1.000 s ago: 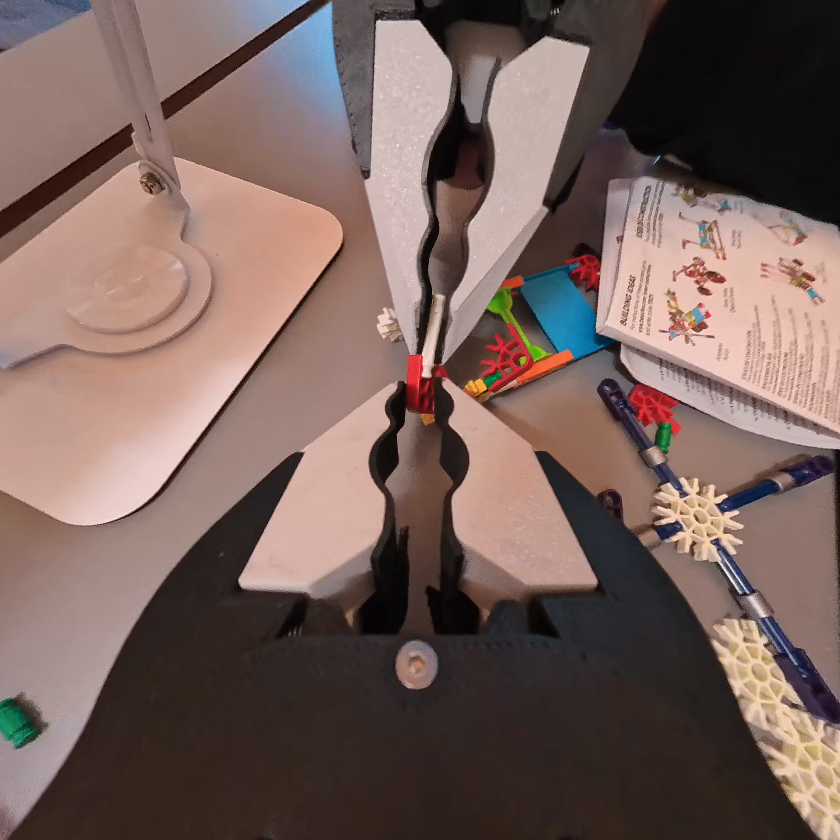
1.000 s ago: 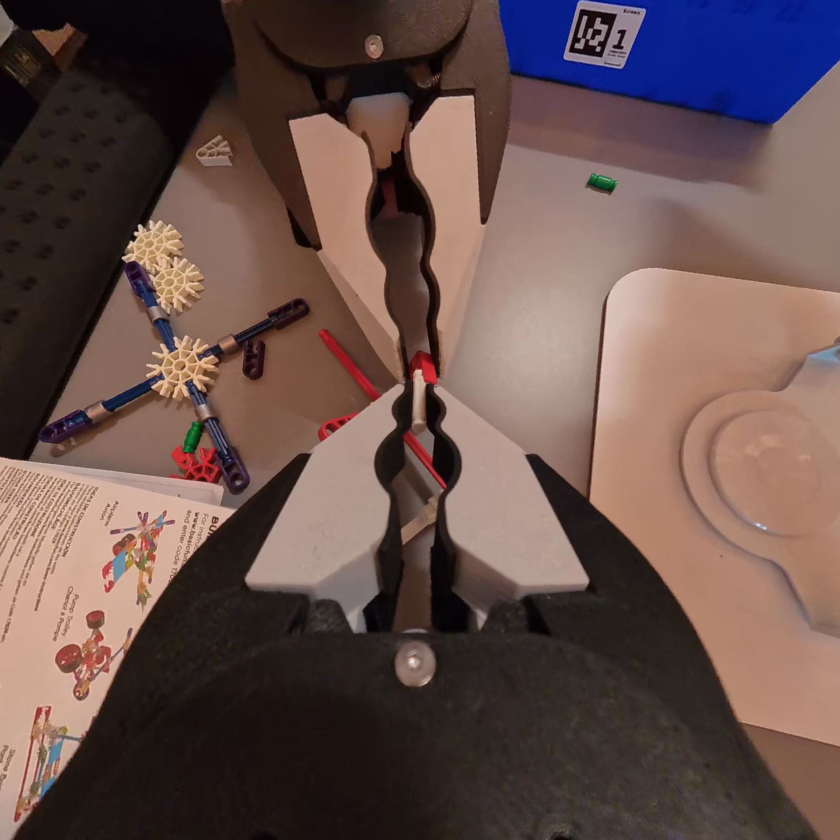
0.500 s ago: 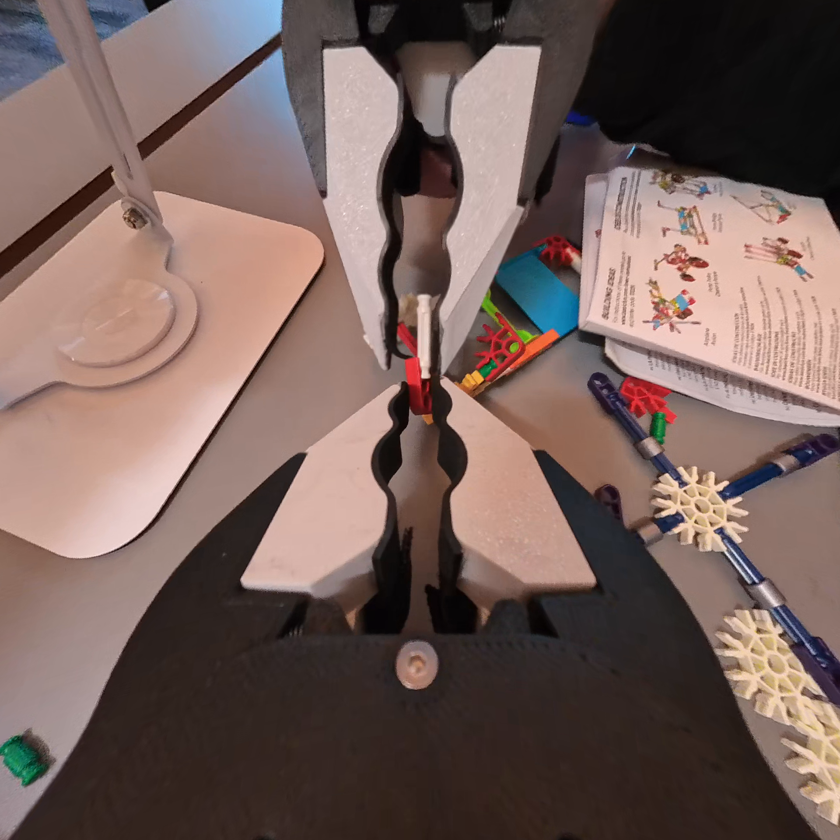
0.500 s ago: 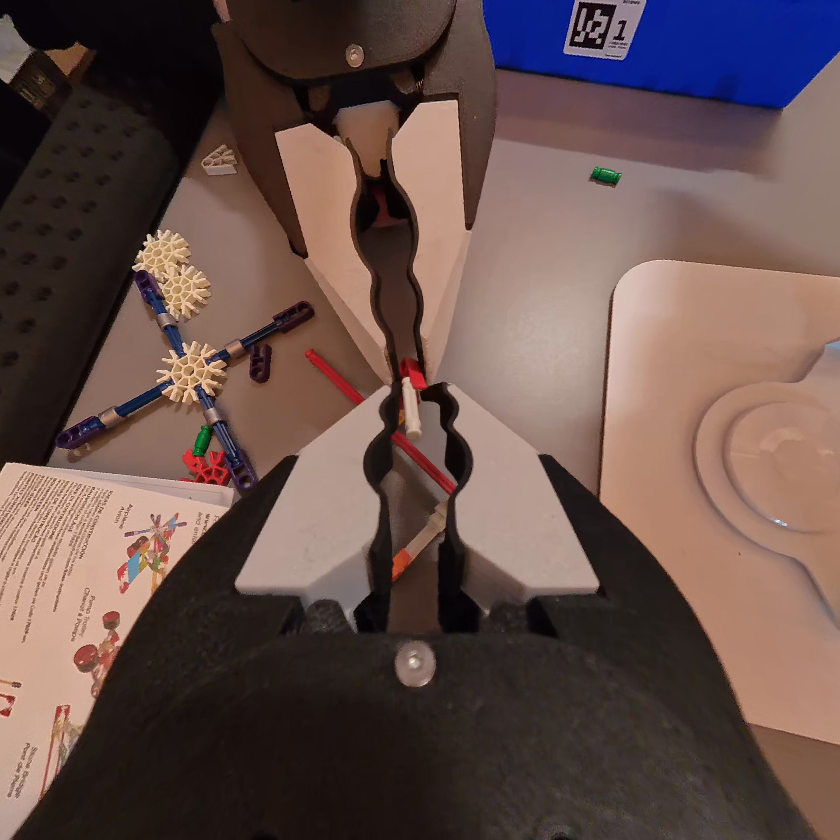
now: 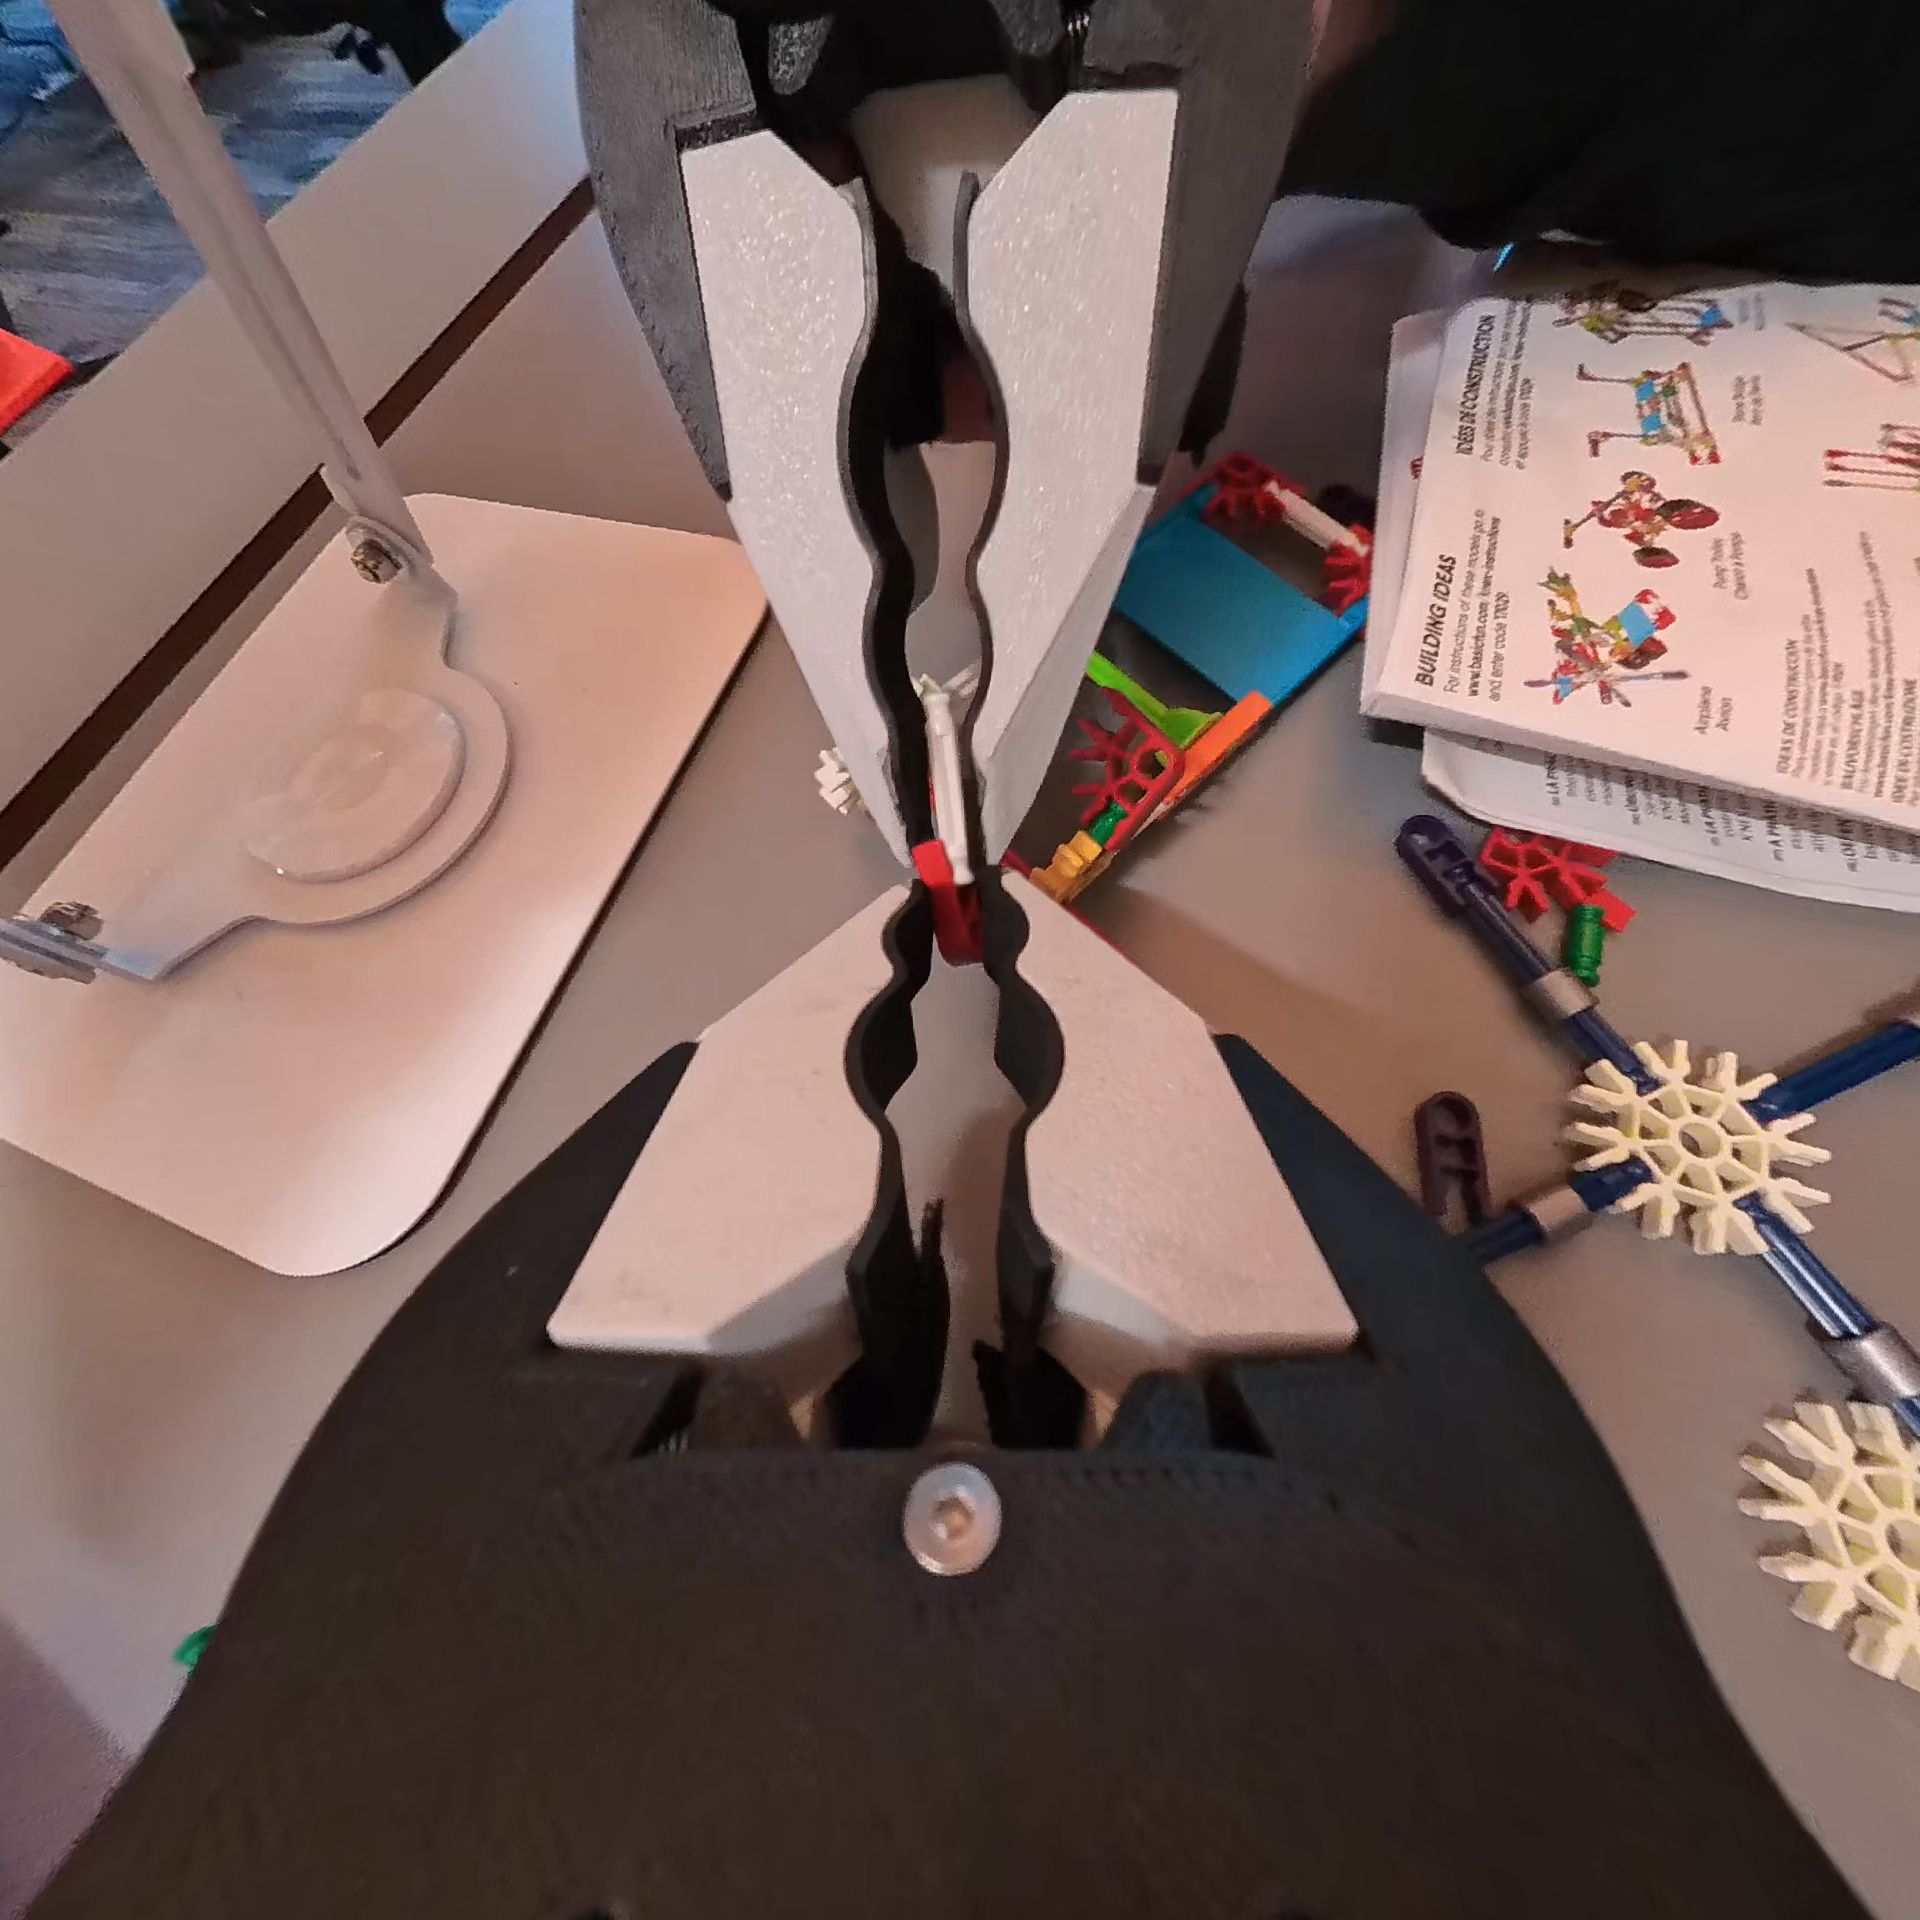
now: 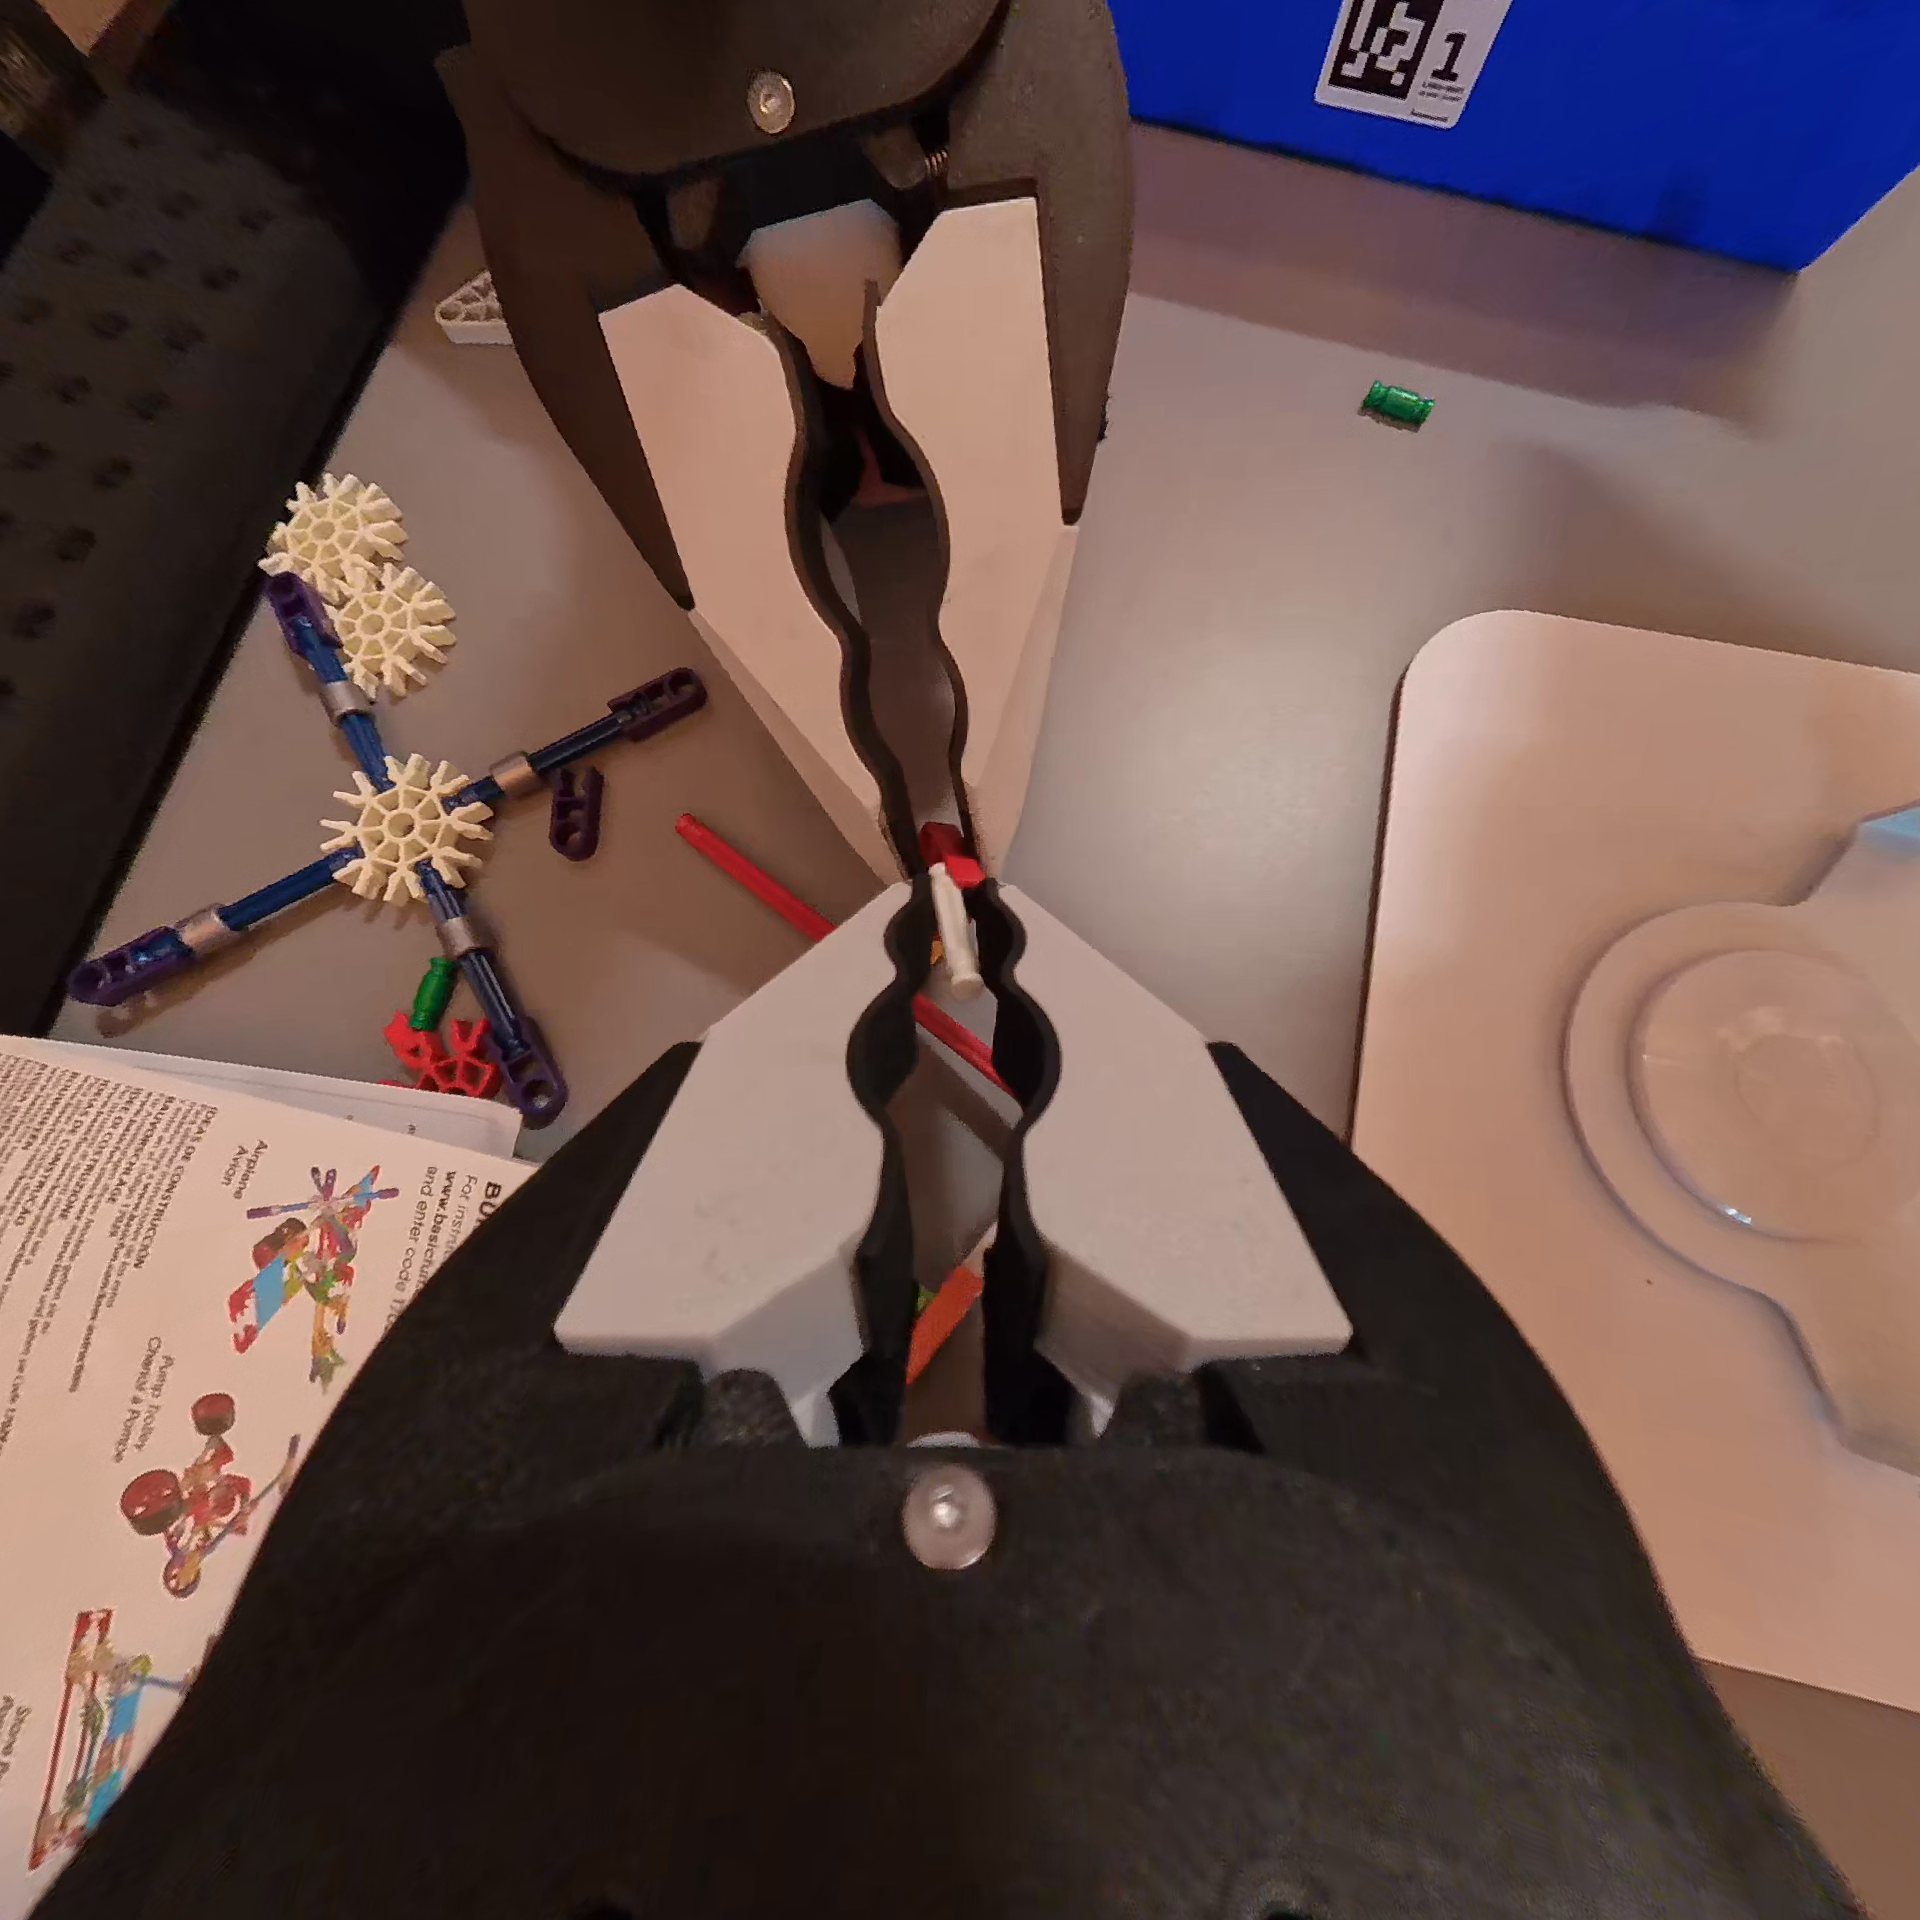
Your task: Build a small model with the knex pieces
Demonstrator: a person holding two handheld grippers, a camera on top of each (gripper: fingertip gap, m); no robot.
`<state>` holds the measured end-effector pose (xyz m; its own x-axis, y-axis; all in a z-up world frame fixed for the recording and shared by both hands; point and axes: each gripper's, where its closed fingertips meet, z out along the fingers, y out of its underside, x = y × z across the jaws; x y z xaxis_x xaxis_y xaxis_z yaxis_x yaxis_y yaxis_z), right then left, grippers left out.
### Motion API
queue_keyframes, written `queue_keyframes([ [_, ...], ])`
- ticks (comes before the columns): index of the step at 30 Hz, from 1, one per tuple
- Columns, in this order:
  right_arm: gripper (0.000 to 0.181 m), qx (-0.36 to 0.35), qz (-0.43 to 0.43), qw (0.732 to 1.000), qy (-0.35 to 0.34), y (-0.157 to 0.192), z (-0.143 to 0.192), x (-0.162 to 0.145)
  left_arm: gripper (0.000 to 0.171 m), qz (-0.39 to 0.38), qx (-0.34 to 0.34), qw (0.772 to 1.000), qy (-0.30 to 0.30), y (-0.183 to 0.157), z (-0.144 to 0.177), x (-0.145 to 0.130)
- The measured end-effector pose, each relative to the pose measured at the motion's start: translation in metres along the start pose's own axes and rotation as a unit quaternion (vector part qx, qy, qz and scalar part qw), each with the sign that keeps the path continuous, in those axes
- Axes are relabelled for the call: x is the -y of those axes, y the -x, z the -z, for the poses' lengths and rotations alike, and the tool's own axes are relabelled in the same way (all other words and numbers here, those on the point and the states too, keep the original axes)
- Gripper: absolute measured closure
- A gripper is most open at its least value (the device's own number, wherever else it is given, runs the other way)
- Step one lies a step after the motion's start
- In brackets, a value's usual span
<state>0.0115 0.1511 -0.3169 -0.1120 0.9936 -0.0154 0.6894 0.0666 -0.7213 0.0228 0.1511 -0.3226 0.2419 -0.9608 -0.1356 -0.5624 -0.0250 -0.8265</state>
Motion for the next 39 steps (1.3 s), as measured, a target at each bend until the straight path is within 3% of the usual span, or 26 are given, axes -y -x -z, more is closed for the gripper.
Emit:
queue_keyframes([
  [25,0.180,-0.016,0.049,0.998,0.046,0.005,0.000,-0.004,0.166,-0.142,0.097,0.983,0.058,-0.004,-0.004,0.001],
  [31,0.178,-0.023,0.039,0.999,0.019,0.001,0.004,0.001,0.164,-0.121,0.073,0.990,0.025,0.003,0.001,0.003],
  [39,0.177,-0.028,0.046,0.999,0.006,0.000,0.004,0.001,0.161,-0.082,0.054,0.994,0.040,0.005,-0.001,-0.009],
])
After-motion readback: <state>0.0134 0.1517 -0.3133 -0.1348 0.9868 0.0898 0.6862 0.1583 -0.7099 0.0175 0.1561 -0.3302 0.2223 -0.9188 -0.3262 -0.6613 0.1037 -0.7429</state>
